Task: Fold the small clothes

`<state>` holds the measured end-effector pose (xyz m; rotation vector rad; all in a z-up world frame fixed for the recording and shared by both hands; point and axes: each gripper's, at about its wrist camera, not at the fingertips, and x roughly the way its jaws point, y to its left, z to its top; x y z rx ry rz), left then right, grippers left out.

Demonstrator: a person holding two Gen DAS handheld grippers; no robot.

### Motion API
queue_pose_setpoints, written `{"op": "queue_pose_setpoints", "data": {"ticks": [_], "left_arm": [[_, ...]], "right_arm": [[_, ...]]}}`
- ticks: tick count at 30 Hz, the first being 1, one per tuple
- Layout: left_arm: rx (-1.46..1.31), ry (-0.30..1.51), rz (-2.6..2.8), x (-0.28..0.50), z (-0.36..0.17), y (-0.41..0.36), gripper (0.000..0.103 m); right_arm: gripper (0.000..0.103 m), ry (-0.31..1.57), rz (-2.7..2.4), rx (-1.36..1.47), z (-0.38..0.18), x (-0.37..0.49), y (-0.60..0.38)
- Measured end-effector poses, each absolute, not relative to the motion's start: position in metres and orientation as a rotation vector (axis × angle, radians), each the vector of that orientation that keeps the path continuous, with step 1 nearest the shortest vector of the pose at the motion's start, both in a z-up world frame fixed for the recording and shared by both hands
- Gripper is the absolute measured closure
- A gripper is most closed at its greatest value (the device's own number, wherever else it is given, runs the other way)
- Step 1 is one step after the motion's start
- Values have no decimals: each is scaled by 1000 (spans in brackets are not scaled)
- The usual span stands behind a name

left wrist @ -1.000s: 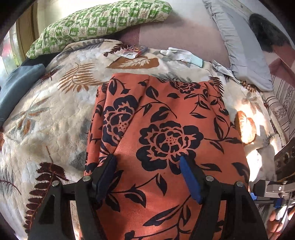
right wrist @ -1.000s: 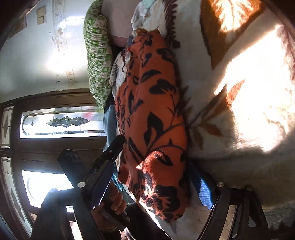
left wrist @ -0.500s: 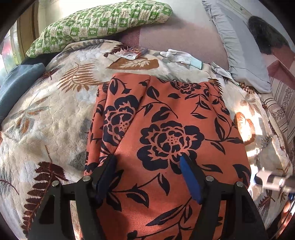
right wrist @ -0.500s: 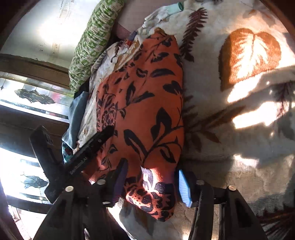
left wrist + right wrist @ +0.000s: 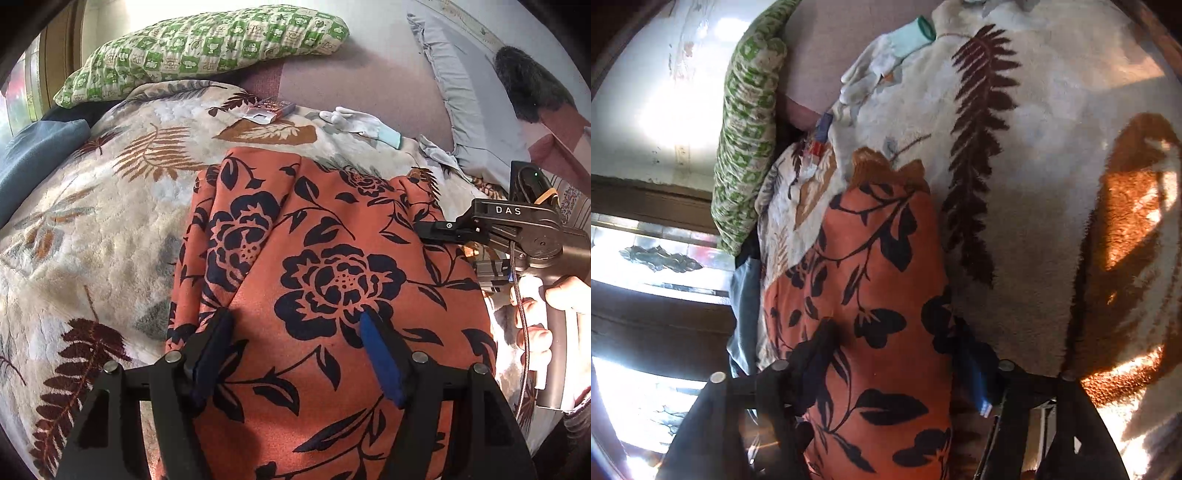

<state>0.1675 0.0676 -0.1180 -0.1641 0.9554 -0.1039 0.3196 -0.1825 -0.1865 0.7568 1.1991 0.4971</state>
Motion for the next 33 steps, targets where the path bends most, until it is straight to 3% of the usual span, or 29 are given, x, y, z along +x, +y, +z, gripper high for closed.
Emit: {"op": "queue_pose_setpoints", "data": {"ticks": [2,7,11,16,18,29,30,32,33], "left_arm": [[-179,950,-115,167,-118,70,31],[-165,949,-119,167,-118,68,31],[-270,945,-157,163,-101,87,31],[-511,912,-168,153,-78,163,22],[-676,978,-218,151,-91,193,22],[-804,1199,-283,128,-145,170,24],[-826,1192,-278,127,-147,171,26],[-837,1199,-278,125,-144,173,76],[-839,1180,-274,122,-141,176,85]], "right_arm": [[64,1180,487,650,-173,317,-170],[65,1159,373,359,-164,311,-144],[39,1154,343,487,-163,308,-162],[34,1033,416,509,-110,267,-180],[25,996,510,557,-92,246,-178],[24,1098,695,560,-141,213,-119],[24,1098,697,576,-142,213,-120],[24,1111,704,604,-144,214,-123],[24,1113,706,617,-146,216,-125]]}}
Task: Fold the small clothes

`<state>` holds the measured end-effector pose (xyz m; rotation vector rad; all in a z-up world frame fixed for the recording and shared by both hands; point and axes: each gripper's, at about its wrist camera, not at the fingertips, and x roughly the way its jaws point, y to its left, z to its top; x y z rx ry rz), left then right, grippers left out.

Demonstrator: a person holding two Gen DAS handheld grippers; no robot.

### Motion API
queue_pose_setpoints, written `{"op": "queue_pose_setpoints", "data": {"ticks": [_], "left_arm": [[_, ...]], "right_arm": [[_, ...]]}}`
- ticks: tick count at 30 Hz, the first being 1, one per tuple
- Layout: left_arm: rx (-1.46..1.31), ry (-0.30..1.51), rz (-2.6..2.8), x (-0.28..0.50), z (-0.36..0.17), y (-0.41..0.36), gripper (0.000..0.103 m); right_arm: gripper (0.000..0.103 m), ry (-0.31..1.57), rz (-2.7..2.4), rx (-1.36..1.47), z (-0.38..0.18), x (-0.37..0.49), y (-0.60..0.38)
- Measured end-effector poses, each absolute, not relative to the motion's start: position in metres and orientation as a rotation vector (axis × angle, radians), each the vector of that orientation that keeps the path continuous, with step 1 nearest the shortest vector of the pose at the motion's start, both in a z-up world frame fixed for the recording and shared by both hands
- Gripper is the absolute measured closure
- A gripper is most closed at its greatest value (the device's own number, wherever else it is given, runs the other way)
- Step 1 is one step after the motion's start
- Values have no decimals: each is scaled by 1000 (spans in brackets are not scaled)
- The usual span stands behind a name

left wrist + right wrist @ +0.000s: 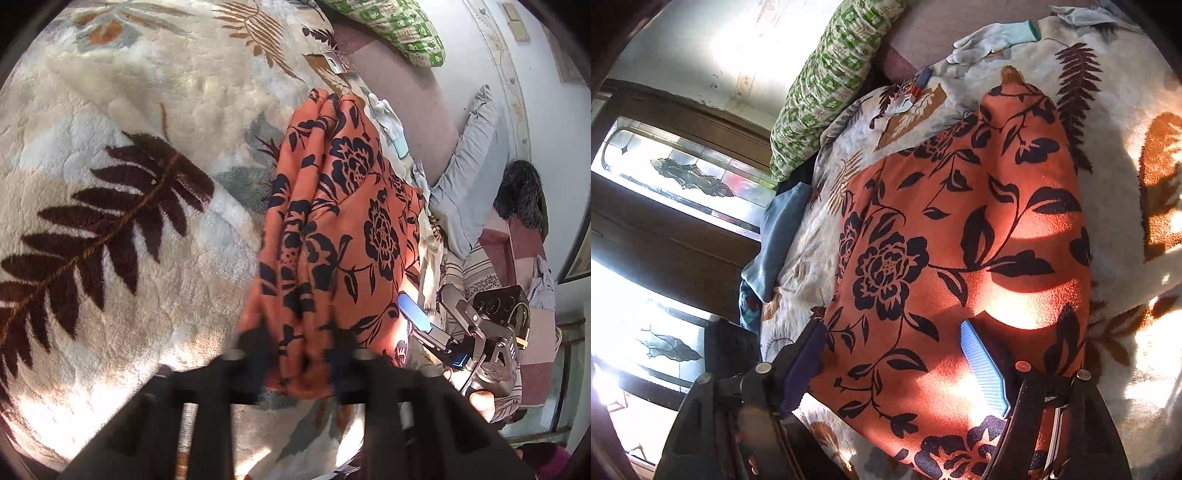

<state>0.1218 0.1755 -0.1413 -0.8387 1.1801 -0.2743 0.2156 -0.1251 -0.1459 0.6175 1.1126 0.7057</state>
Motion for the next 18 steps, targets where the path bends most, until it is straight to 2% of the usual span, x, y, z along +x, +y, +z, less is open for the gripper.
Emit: {"op": "queue_pose_setpoints", "data": {"ticks": [3,5,7,9,11,13,15,18], "left_arm": [[-761,1087,-237,107,-123,170,87],[-823,1114,-174,98,-142,169,87],[-936,1143,-162,96,-167,179,84],[-899,1124,-192,100,-150,181,80],[-812,1088,-181,105,-126,181,60],[-799,1004,-199,117,-104,188,20],[-803,960,-205,140,-92,196,13],[-722,994,-210,190,-93,193,14]], "right_arm": [[24,1116,709,625,-148,216,-125],[24,1113,711,615,-147,215,-124],[24,1120,710,590,-147,214,-121],[24,1131,715,576,-148,215,-119],[24,1130,719,565,-146,216,-119],[24,1134,725,571,-148,218,-120],[24,1129,731,581,-149,217,-121],[24,1125,743,583,-149,216,-122]]}}
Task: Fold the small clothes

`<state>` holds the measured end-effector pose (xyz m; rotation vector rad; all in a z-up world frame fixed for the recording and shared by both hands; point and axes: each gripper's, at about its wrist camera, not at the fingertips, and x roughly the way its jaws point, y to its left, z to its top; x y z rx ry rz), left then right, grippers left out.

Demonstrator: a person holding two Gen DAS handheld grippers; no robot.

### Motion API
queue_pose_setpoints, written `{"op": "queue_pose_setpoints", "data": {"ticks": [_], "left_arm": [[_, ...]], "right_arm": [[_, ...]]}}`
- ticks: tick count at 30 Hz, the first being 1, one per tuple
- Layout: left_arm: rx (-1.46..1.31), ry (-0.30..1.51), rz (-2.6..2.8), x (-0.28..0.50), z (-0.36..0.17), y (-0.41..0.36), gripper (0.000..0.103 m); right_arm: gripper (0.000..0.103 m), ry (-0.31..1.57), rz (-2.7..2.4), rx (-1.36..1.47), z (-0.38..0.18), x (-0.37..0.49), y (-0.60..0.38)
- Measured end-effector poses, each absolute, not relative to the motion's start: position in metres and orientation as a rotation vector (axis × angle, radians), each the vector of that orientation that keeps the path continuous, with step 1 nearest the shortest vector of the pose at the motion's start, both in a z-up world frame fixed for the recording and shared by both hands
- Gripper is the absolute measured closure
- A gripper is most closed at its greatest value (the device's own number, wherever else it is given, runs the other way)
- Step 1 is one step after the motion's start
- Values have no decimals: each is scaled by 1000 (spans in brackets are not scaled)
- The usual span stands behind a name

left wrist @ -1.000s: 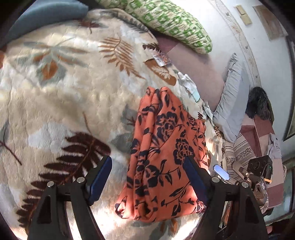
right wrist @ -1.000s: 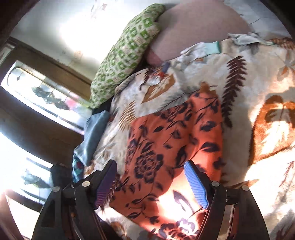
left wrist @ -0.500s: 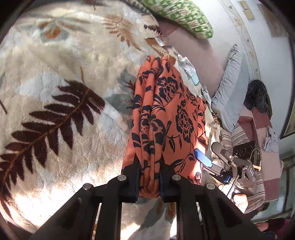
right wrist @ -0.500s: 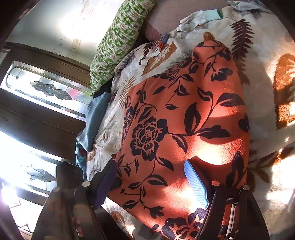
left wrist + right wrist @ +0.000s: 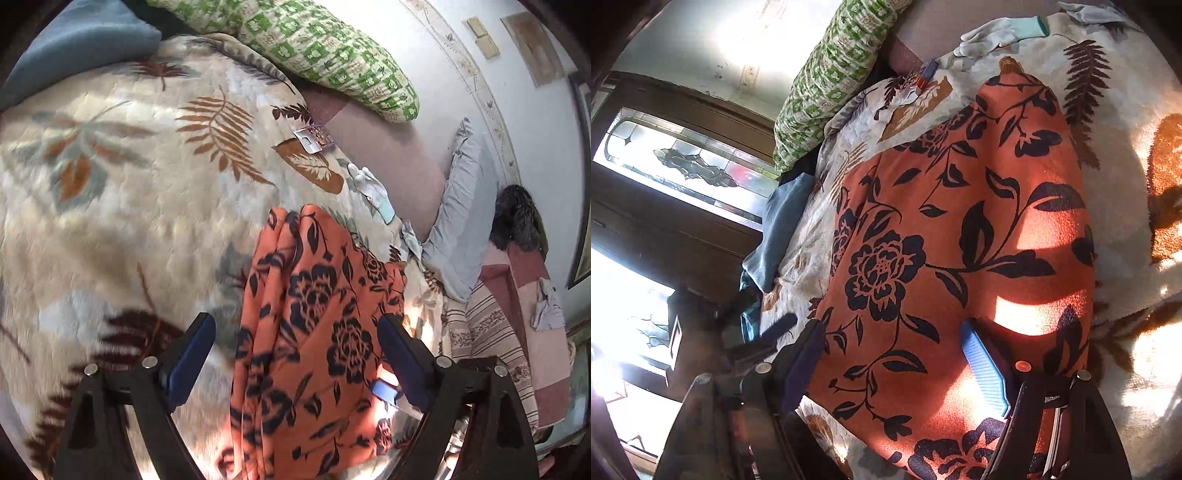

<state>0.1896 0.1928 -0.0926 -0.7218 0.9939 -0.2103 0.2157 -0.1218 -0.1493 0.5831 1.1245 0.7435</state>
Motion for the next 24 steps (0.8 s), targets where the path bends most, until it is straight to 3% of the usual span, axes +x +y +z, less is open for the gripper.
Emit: {"op": "queue_pose_setpoints", "data": {"ticks": [6,7,8,9,10,12,14,15,17,19,24], "left_arm": [[-685,1150,-273,248,-138,171,14],[-701,1187,-277,252,-148,169,20],[-688,1181,-277,253,-149,168,33],[-661,1167,-322,251,-145,164,65],[-629,1136,-339,249,-137,161,73],[-538,1051,-352,240,-117,153,78],[-511,1026,-340,240,-124,154,78],[-565,1107,-306,247,-147,160,77],[-719,1121,-325,251,-164,176,70],[-657,1100,-284,246,-150,174,58],[-508,1023,-250,218,-100,164,51]], "right_arm": [[24,1118,768,611,-152,215,-127],[24,1116,771,615,-152,214,-128],[24,1114,774,619,-153,214,-129],[24,1113,777,621,-153,213,-129],[24,1112,780,622,-153,213,-129],[24,1110,782,621,-154,212,-130],[24,1105,783,625,-155,211,-131],[24,1104,783,627,-156,211,-132],[24,1104,787,635,-156,210,-131],[24,1106,783,620,-155,209,-129],[24,1124,779,632,-145,212,-132]]}}
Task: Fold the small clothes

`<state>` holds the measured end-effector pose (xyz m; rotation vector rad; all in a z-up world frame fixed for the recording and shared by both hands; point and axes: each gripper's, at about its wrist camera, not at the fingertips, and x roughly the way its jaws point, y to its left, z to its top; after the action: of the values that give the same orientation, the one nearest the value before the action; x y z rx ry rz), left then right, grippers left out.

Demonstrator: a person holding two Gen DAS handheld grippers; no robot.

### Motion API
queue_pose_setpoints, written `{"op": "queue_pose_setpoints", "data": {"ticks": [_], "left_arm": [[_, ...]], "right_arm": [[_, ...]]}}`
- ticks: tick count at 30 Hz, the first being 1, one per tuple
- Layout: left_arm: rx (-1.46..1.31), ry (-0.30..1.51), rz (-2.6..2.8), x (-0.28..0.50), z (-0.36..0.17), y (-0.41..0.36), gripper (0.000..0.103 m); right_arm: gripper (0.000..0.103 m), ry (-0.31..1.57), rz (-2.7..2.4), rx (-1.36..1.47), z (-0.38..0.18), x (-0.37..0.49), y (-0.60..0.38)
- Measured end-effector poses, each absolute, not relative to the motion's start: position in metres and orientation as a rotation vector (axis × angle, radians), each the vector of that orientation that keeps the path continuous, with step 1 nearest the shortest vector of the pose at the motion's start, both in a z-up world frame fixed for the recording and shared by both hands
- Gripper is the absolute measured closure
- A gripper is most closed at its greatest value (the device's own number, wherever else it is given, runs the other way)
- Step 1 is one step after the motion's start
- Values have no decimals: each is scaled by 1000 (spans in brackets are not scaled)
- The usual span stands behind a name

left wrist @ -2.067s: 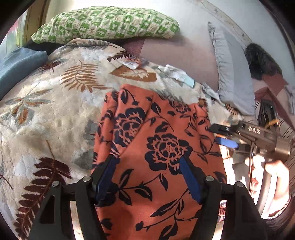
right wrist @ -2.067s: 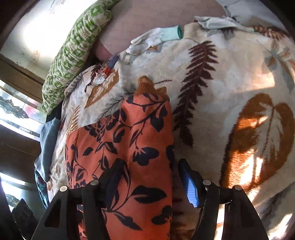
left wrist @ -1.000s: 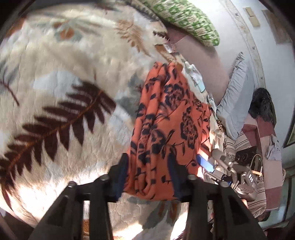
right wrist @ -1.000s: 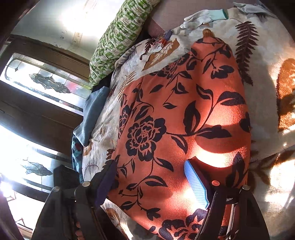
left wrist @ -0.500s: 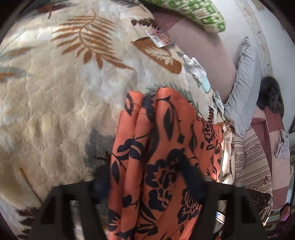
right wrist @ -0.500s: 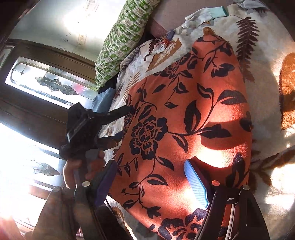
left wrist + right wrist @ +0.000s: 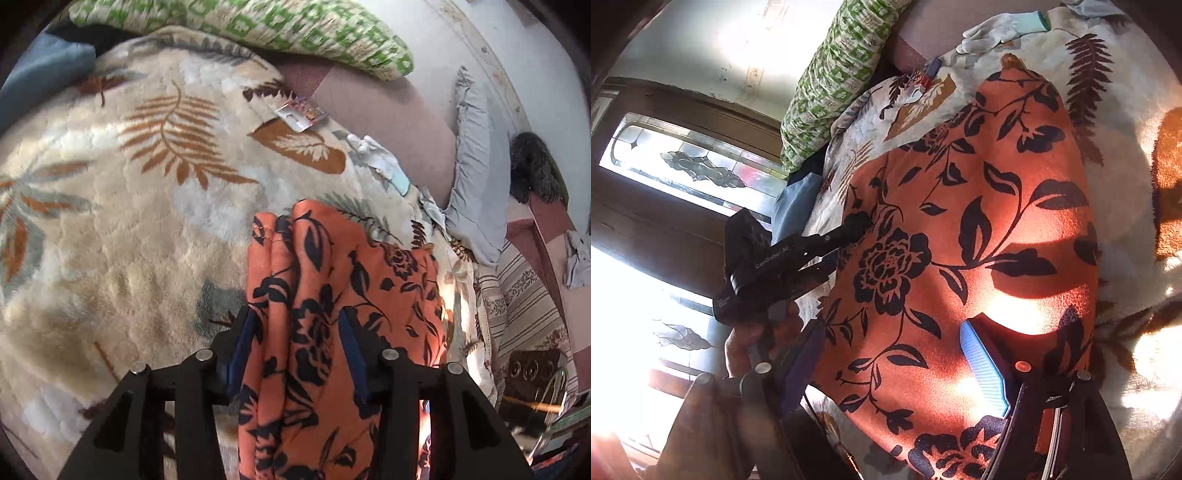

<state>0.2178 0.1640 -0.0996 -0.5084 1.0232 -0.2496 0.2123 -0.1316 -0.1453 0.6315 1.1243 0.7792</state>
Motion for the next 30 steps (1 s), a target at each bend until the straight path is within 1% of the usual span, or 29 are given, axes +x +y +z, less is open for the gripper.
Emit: {"op": "queue_pose_setpoints", "data": {"ticks": [1,3,5,9,10,13,15,17,19,20,22,23,28,30], "left_arm": [[-486,1003,-262,208,-90,161,47],[-441,968,-296,188,-75,151,46],[-382,978,-306,173,-74,141,46],[-277,1133,-187,169,-118,129,46],[-276,1155,-184,166,-128,130,42],[-324,1130,-187,161,-126,139,42],[-295,1108,-189,161,-123,138,42],[-292,1117,-187,161,-130,139,39],[-311,1112,-192,160,-132,141,38],[-316,1112,-194,160,-132,143,37],[-312,1116,-190,160,-130,143,37],[-309,1110,-188,159,-128,142,37],[-312,1067,-188,152,-113,140,38],[-321,1060,-179,151,-110,139,38]], "right_arm": [[24,1112,791,660,-140,214,-135],[24,1078,801,730,-131,219,-148],[24,1045,788,776,-122,230,-160],[23,1049,800,934,-131,268,-171],[23,1069,764,929,-138,277,-171],[23,1190,661,964,-172,297,-169],[23,1160,677,943,-157,298,-169],[23,1093,727,911,-136,301,-165],[22,1063,739,897,-130,308,-162],[20,1074,709,875,-135,312,-161],[20,1170,640,866,-165,324,-157],[20,1164,640,901,-171,325,-159],[20,1054,731,934,-129,289,-171],[19,1028,777,935,-122,266,-176]]}}
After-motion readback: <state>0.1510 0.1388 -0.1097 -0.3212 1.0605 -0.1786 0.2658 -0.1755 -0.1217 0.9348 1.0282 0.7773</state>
